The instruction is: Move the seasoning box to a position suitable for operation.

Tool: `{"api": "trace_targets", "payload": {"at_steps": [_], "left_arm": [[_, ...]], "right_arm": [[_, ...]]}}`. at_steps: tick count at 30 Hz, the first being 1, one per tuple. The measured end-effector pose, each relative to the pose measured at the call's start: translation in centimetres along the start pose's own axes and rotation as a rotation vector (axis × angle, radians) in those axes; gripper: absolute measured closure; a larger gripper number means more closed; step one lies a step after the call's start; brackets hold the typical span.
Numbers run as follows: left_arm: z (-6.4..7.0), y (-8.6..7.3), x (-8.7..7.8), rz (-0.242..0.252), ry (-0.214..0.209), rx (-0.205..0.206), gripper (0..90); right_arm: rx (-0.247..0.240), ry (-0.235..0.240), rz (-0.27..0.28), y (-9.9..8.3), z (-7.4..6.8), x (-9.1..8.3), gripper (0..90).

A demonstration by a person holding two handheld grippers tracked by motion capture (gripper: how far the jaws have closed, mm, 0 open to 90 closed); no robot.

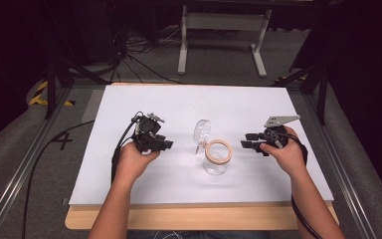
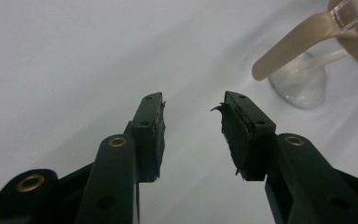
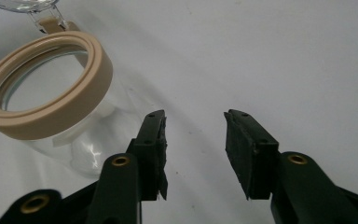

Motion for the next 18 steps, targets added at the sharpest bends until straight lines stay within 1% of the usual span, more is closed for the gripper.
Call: {"api": "trace_targets", "payload": {"at_steps": [3, 5, 6, 7, 8, 9, 10, 11, 12, 13, 14, 16, 18], "left_arm": [[0.2, 0.0, -0.2, -0.009, 0.012, 0.009, 58.7], [0.3, 0.0, -0.4, -0.007, 0.014, 0.019, 58.4], [0.4, 0.1, -0.4, 0.000, 0.013, 0.015, 58.6], [0.6, 0.0, -0.6, -0.004, 0.010, 0.025, 59.6], [0.6, 0.0, -0.6, -0.004, 0.010, 0.025, 61.7], [0.7, 0.0, -0.6, -0.004, 0.008, 0.032, 61.7], [0.8, -0.2, -0.7, -0.011, 0.005, 0.037, 63.5], [1.0, -0.3, -0.8, -0.011, 0.015, 0.044, 67.9], [1.0, -0.3, -0.8, -0.011, 0.015, 0.044, 68.8], [1.1, -0.4, -1.1, -0.009, 0.012, 0.051, 69.0], [1.1, -0.4, -1.1, -0.009, 0.012, 0.051, 68.8], [1.3, -0.6, -1.4, -0.002, 0.002, 0.057, 67.3], [1.3, -0.8, -1.7, -0.003, 0.000, 0.060, 66.4]], "right_arm": [[-0.003, 0.007, -0.007, 0.0, -0.2, 0.1, 61.2], [-0.004, 0.012, -0.010, 0.0, -0.3, 0.2, 62.2], [-0.005, 0.013, -0.011, 0.0, -0.3, 0.2, 63.3], [-0.007, 0.020, -0.011, 0.1, -0.5, 0.3, 65.6], [-0.007, 0.020, -0.011, 0.1, -0.5, 0.3, 65.6], [-0.007, 0.027, -0.014, 0.1, -0.6, 0.4, 67.2], [-0.009, 0.032, -0.015, 0.2, -0.7, 0.5, 69.4], [-0.012, 0.042, -0.028, 0.2, -1.0, 0.7, 75.9], [-0.012, 0.042, -0.028, 0.2, -1.0, 0.7, 75.9], [-0.029, 0.046, -0.050, 0.2, -1.2, 1.0, 82.1], [-0.029, 0.046, -0.050, 0.2, -1.2, 1.0, 82.1], [-0.036, 0.058, -0.068, 0.2, -1.3, 1.4, 87.4], [-0.044, 0.073, -0.076, 0.2, -1.4, 1.9, 89.5]]}}
Point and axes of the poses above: each handheld gripper's, and its own axes: x roughly forward along the jaws, y roughly out of its top, z roughly to its right, the point moved 9 cm from there along x, roughly forward along the jaws
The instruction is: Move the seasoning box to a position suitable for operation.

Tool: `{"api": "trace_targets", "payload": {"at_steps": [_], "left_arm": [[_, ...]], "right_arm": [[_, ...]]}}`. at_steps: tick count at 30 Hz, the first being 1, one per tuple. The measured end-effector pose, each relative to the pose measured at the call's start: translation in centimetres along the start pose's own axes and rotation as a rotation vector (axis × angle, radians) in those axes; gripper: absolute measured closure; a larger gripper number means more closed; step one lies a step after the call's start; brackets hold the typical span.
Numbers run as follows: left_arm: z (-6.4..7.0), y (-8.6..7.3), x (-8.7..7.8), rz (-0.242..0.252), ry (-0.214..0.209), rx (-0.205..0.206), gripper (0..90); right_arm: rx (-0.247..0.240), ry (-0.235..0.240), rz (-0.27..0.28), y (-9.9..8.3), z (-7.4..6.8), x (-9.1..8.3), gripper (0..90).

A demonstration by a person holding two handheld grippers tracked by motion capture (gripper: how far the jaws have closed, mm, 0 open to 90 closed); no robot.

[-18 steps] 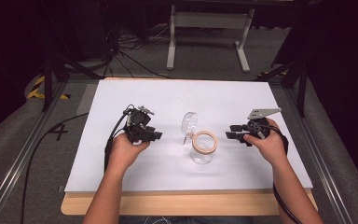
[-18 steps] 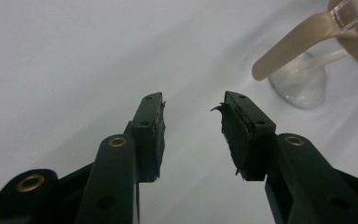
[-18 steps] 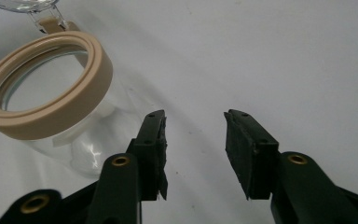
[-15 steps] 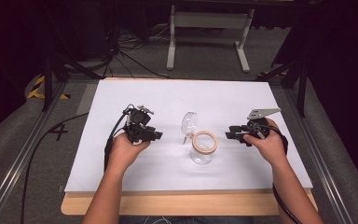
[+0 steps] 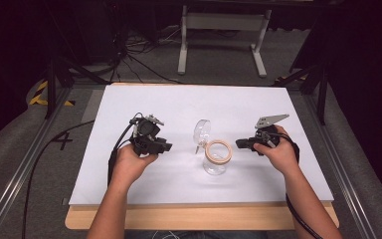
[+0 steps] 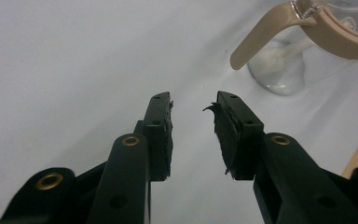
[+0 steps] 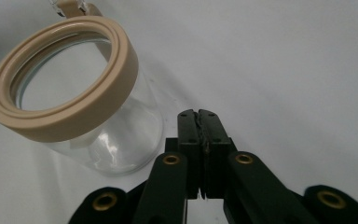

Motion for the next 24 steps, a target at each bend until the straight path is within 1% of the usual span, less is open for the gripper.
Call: {"api": "trace_targets", "payload": {"at_steps": [1, 2, 3, 4, 5, 8, 9, 10, 13, 17, 22, 24], "left_arm": [[0.1, -0.1, -0.1, -0.002, -0.005, -0.007, 65.8], [0.0, -0.2, -0.1, -0.001, -0.002, -0.004, 65.2], [0.1, -0.2, -0.2, 0.001, 0.001, -0.014, 64.9], [0.1, -0.3, -0.2, 0.005, 0.001, -0.013, 64.5], [0.1, -0.4, -0.3, -0.001, 0.003, -0.014, 64.4], [0.2, -0.7, -0.5, -0.001, 0.006, -0.008, 63.1], [0.2, -0.8, -0.6, 0.002, 0.002, -0.017, 62.6], [0.1, -0.9, -0.7, -0.001, 0.003, -0.010, 62.2], [0.1, -0.9, -0.9, 0.014, 0.007, -0.021, 61.5], [0.2, -0.9, -0.9, 0.013, 0.002, -0.021, 61.3], [0.2, -1.0, -0.9, 0.002, 0.000, -0.010, 60.8], [0.2, -1.0, -0.9, -0.002, -0.002, -0.009, 60.7]], "right_arm": [[-0.003, 0.006, -0.003, 0.0, 0.0, 0.3, 89.6], [-0.004, 0.013, -0.007, 0.0, 0.0, 0.6, 89.7], [-0.004, 0.019, -0.009, 0.0, 0.0, 0.8, 89.7], [-0.001, 0.025, -0.010, 0.0, 0.0, 1.0, 89.7], [-0.003, 0.028, -0.014, 0.0, 0.0, 1.3, 89.7], [-0.009, 0.043, -0.036, -0.1, 0.0, 2.2, 89.7], [-0.011, 0.049, -0.044, -0.1, 0.0, 2.6, 89.7], [-0.013, 0.054, -0.050, -0.2, 0.0, 2.9, 89.7], [-0.018, 0.065, -0.070, -0.5, -0.1, 3.7, 89.4], [-0.015, 0.064, -0.082, -0.8, 0.0, 4.2, 89.5], [-0.024, 0.075, -0.082, -0.6, -0.4, 4.3, 89.6], [-0.028, 0.087, -0.079, -0.5, -0.7, 4.4, 89.3]]}}
Point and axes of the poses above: each handheld gripper's, and its own axes: x roughly forward along the jaws, y roughly out of its top, z roughly to its right, the point moved 9 cm from there along x, roughly forward along the jaws
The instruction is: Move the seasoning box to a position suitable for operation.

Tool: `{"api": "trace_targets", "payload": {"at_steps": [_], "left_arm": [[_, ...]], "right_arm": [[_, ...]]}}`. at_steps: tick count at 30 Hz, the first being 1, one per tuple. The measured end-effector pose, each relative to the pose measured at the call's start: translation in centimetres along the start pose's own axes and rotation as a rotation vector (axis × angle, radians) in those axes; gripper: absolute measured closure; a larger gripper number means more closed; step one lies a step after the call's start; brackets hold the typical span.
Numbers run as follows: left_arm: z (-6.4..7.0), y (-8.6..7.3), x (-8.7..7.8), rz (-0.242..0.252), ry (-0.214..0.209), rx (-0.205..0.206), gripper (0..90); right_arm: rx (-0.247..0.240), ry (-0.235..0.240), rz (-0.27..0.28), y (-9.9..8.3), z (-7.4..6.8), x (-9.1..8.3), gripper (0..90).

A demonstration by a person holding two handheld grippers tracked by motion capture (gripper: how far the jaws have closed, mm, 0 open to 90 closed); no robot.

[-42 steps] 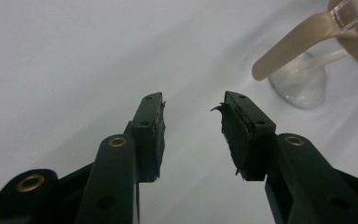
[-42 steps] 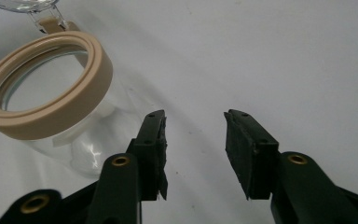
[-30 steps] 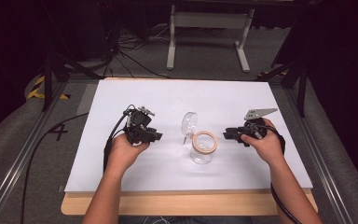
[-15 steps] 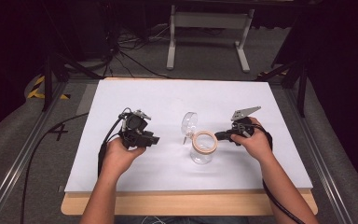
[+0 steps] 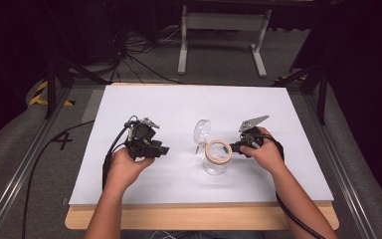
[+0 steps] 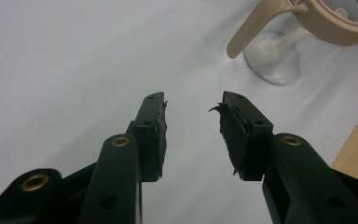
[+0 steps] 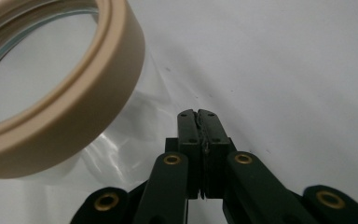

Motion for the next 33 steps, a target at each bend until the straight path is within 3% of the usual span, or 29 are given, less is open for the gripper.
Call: {"api": "trace_targets", "payload": {"at_steps": [11, 20, 33], "left_arm": [[0.0, 0.1, 0.1, 0.007, -0.008, -0.014, 60.4], [0.3, 0.7, 0.6, -0.003, -0.017, 0.014, 60.1], [0.5, 1.9, 1.4, 0.006, -0.047, 0.022, 60.3]], "right_arm": [[-0.011, -0.001, -0.020, -0.2, -0.5, 0.5, 89.8], [-0.013, 0.000, -0.033, -0.6, -1.0, 0.3, 90.0], [-0.043, 0.022, -0.075, -1.3, -3.2, -0.1, 90.0]]}}
Point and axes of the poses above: each handheld gripper's, and its own axes: x roughly forward along the jaws, y roughly out of its top, z roughly to its right, the point moved 9 cm from there along x, roughly forward along the jaws
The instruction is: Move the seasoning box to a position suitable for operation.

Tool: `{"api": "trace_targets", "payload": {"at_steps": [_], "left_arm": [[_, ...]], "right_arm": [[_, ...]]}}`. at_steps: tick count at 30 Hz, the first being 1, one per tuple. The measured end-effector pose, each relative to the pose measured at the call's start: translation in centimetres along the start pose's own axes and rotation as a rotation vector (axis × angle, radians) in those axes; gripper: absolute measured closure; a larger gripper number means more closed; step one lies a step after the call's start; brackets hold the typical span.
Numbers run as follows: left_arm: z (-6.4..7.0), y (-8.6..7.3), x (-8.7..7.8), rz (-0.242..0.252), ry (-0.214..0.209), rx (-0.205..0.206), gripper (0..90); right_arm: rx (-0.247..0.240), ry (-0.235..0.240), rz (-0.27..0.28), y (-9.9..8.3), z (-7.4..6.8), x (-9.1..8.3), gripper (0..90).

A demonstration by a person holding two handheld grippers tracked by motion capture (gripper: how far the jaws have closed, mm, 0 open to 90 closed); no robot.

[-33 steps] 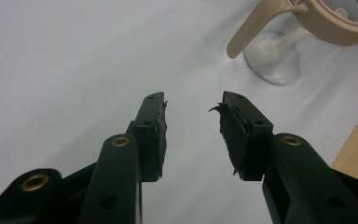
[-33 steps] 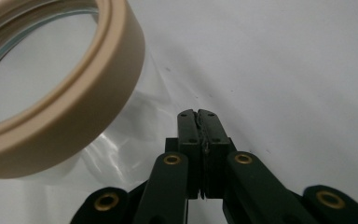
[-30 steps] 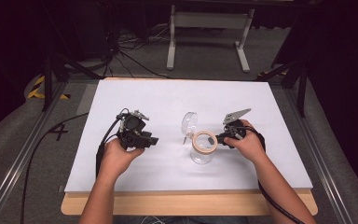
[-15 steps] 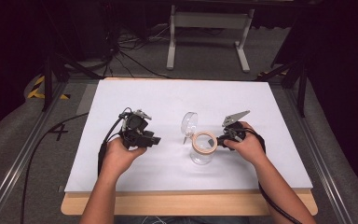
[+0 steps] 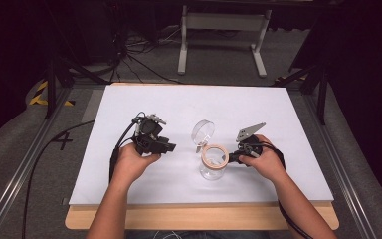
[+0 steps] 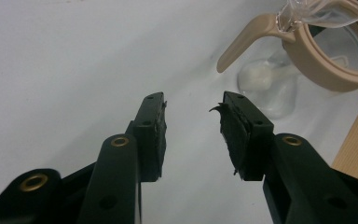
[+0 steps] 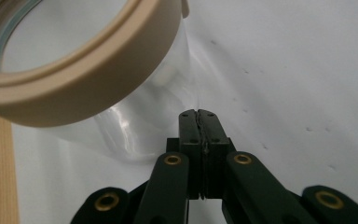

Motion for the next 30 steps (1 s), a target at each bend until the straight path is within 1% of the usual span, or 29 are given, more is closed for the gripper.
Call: {"api": "trace_targets", "payload": {"at_steps": [1, 6, 8, 9, 10, 12, 13, 16, 18, 22, 23, 24, 27, 29, 30], "left_arm": [[0.0, 0.1, 0.1, -0.002, 0.000, 0.007, 60.3], [0.0, 0.5, 0.3, 0.010, -0.008, 0.011, 61.9], [0.0, 0.7, 0.4, 0.019, -0.011, -0.006, 63.2], [-0.1, 0.8, 0.4, 0.019, -0.015, -0.008, 64.0], [-0.1, 0.9, 0.4, 0.020, -0.017, -0.023, 64.8], [-0.3, 1.1, 0.5, 0.033, -0.014, -0.027, 66.4], [-0.3, 1.1, 0.5, 0.033, -0.014, -0.027, 67.8], [-0.4, 1.1, 0.5, 0.033, -0.008, -0.022, 69.8], [-0.4, 1.0, 0.4, 0.030, -0.016, -0.018, 71.8], [-0.4, 0.9, 0.2, 0.035, -0.027, -0.011, 76.2], [-0.4, 0.9, 0.2, 0.035, -0.031, -0.010, 77.6], [-0.4, 0.9, 0.2, 0.035, -0.032, -0.007, 78.9], [-0.4, 0.8, 0.2, 0.034, -0.032, -0.017, 80.7], [-0.5, 0.9, 0.2, 0.032, -0.033, -0.016, 83.1], [-0.5, 0.9, 0.2, 0.035, -0.030, -0.012, 83.1]], "right_arm": [[-0.004, 0.003, -0.005, 0.0, -0.3, 0.0, 90.0], [-0.031, 0.009, -0.021, -0.1, -1.2, 0.1, 90.0], [-0.040, 0.018, -0.026, -0.2, -1.7, 0.2, 90.0], [-0.045, 0.020, -0.029, -0.2, -1.9, 0.2, 90.0], [-0.049, 0.025, -0.032, -0.2, -2.2, 0.2, 90.0], [-0.057, 0.032, -0.040, -0.2, -2.7, 0.4, 90.0], [-0.057, 0.032, -0.040, -0.2, -2.7, 0.4, 90.0], [-0.076, 0.055, -0.055, 0.0, -3.7, 0.7, 90.0], [-0.085, 0.065, -0.062, 0.0, -4.1, 0.9, 90.0], [-0.102, 0.079, -0.072, 0.2, -4.7, 1.3, 90.0], [-0.106, 0.077, -0.075, 0.2, -4.8, 1.3, 90.0], [-0.104, 0.086, -0.074, 0.2, -4.9, 1.4, 90.0], [-0.105, 0.083, -0.076, 0.2, -4.9, 1.5, 90.0], [-0.108, 0.085, -0.076, 0.2, -4.9, 1.5, 90.0], [-0.100, 0.088, -0.069, 0.3, -5.0, 1.4, 90.0]]}}
Point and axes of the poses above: each handheld gripper's, and its own axes: x roughly forward along the jaws, y roughly out of its top, z roughly to its right, the point moved 9 cm from there along x, roughly forward along the jaws
